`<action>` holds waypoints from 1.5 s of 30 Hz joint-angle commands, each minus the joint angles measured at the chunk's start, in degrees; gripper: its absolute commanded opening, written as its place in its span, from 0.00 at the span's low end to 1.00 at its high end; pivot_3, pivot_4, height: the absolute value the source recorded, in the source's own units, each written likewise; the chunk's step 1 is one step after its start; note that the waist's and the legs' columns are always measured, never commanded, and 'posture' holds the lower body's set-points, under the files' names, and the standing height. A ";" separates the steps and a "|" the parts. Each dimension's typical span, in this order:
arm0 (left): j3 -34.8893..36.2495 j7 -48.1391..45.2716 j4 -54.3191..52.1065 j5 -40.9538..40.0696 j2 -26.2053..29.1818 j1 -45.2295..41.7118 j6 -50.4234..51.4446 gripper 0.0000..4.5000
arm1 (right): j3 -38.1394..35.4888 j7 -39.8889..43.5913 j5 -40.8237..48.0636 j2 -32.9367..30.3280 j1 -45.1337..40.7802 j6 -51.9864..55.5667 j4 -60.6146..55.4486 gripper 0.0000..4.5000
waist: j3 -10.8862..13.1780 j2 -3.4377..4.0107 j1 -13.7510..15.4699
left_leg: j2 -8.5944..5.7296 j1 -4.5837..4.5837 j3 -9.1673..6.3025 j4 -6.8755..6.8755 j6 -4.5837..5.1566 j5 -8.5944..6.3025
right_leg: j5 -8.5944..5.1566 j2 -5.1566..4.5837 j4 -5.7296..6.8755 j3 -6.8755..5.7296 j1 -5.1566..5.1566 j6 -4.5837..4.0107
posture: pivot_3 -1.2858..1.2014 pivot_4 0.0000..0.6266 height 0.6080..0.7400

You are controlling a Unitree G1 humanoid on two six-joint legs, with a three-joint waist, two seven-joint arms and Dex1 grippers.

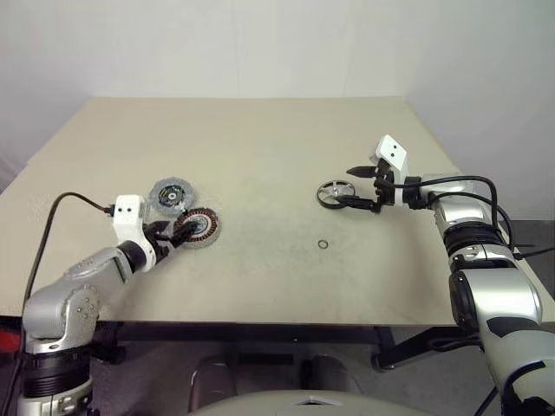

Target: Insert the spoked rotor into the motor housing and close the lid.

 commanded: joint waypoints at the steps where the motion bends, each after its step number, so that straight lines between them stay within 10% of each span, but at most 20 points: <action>1: 4.65 2.47 -3.16 -6.11 0.67 -3.90 6.53 0.95 | -0.73 -0.44 1.35 0.04 -0.92 -0.56 -1.36 1.00 | 0.00 0.00 0.00 | -0.03 0.00 0.00 0.00 0.00 0.00 | 0.00 0.00 0.00 -0.01 0.00 0.00 | 0.52 0.00 1.00; 15: 12.59 18.43 -12.37 -15.21 -8.18 -13.60 30.31 0.95 | -0.91 -0.93 1.41 0.04 -0.69 -0.88 -1.55 1.00 | 0.04 -0.06 0.00 | -0.05 -0.08 -0.10 0.01 0.02 0.01 | 0.00 -0.05 -0.05 -0.17 0.04 0.00 | 0.52 0.00 1.00; 27: 6.44 6.89 -12.34 -8.25 8.40 -9.67 15.04 0.95 | 0.95 3.09 3.42 2.55 0.38 1.32 -11.11 1.00 | 0.12 -0.09 -0.15 | -0.08 -0.13 -0.18 -0.06 0.04 0.02 | -0.02 -0.11 -0.17 -0.27 0.07 0.02 | 0.52 0.00 1.00; 41: 16.75 26.39 -10.28 -13.87 -11.08 -14.84 30.48 0.95 | 0.79 0.83 4.44 4.30 2.78 3.90 -16.65 1.00 | 0.24 -0.26 -0.01 | -0.51 -0.10 -0.33 -0.10 0.22 0.14 | -0.03 -0.66 -0.29 -0.60 0.44 0.04 | 0.52 0.00 1.00; 45: 16.89 31.26 -10.47 -19.01 -7.93 -17.08 30.48 0.95 | 0.80 0.42 4.38 4.24 2.47 3.49 -15.97 1.00 | 0.25 -0.27 -0.14 | -0.50 -0.10 -0.53 -0.12 0.22 0.16 | -0.04 -0.62 -0.24 -0.73 0.44 0.05 | 0.52 0.00 1.00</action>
